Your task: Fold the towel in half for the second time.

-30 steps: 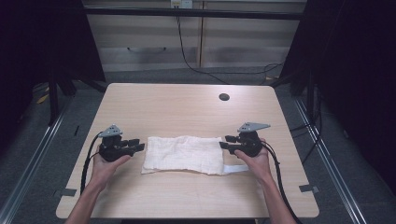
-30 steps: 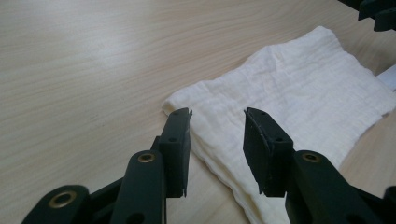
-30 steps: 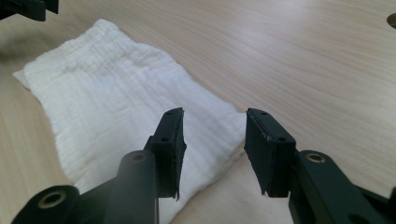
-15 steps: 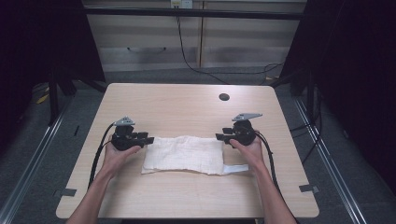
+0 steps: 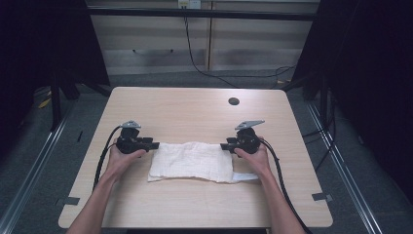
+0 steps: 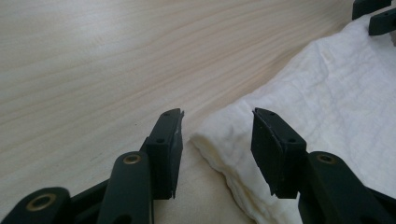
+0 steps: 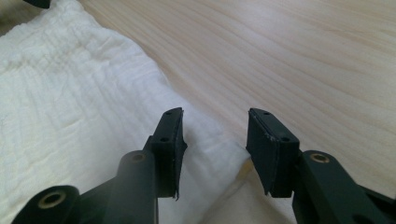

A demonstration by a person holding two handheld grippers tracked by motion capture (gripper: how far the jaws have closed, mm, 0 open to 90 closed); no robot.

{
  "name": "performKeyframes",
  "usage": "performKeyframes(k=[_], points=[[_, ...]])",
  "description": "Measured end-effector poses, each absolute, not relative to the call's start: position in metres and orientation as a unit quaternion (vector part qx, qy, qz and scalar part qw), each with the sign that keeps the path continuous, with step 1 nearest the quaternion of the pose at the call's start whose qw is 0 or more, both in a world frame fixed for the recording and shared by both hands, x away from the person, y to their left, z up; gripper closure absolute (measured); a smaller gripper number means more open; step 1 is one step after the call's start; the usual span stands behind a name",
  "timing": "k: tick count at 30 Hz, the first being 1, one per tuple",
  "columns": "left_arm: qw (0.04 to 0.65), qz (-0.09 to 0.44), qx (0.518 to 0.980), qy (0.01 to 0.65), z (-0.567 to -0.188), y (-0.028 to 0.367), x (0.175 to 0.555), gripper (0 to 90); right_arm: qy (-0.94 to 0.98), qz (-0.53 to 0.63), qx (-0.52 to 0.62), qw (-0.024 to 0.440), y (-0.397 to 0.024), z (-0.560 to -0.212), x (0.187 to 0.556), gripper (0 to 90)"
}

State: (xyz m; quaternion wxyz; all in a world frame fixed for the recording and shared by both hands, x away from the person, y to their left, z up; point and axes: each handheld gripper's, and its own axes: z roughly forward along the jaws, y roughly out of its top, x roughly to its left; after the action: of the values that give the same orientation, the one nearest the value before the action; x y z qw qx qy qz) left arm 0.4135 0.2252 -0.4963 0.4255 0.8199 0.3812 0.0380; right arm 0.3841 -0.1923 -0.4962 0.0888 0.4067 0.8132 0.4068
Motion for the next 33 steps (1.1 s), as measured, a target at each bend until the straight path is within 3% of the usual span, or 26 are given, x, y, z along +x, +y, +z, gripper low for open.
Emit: performKeyframes(k=[7,16,18,22,33], points=[[0.421,0.037,0.823,0.379,-0.501,0.219,0.414,52.1,0.821,0.397,0.399,0.098,-0.192,-0.499,0.384,61.1],[0.416,0.043,0.829,0.373,-0.507,0.214,0.415,62.0,0.818,0.394,0.409,0.094,-0.194,-0.502,0.386,68.9],[0.417,0.043,0.83,0.368,-0.508,0.212,0.414,66.5,0.816,0.397,0.409,0.094,-0.194,-0.503,0.387,71.5],[0.417,0.038,0.834,0.359,-0.509,0.211,0.413,85.4,0.819,0.393,0.409,0.088,-0.194,-0.504,0.387,83.3],[0.447,0.044,0.812,0.372,-0.501,0.222,0.412,86.8,0.803,0.406,0.424,0.101,-0.208,-0.496,0.385,86.1]])
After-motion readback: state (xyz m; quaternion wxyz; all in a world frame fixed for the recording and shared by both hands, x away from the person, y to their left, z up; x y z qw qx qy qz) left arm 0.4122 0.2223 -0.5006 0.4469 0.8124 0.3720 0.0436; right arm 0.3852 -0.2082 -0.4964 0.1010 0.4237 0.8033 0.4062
